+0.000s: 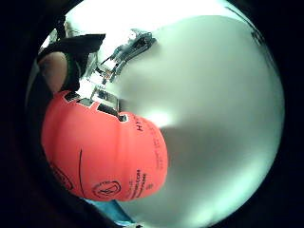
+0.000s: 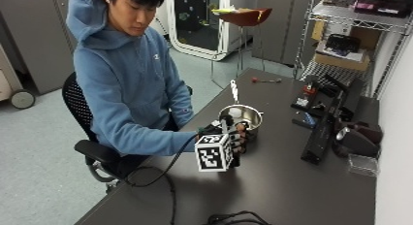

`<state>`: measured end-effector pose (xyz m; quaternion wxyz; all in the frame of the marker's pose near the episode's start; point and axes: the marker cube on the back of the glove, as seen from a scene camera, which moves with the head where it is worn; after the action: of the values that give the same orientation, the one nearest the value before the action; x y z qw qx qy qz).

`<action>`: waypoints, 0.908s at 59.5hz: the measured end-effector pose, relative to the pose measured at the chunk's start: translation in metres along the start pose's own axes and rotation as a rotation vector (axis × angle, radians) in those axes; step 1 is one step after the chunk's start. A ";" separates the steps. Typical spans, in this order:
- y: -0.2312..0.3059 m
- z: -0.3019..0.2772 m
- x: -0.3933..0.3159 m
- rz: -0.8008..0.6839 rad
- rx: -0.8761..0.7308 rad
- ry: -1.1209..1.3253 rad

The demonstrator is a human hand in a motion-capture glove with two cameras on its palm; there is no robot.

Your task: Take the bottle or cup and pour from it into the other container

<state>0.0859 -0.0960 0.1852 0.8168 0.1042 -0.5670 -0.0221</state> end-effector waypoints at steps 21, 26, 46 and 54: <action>-0.025 -0.013 -0.075 -0.042 -0.134 0.425; -0.029 -0.008 -0.094 -0.038 -0.252 0.627; -0.054 0.049 -0.151 -0.120 -0.613 1.534; -0.058 0.090 -0.149 -0.128 -0.687 1.779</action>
<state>-0.0464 -0.1432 0.0662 0.9317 -0.1317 0.3058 -0.1448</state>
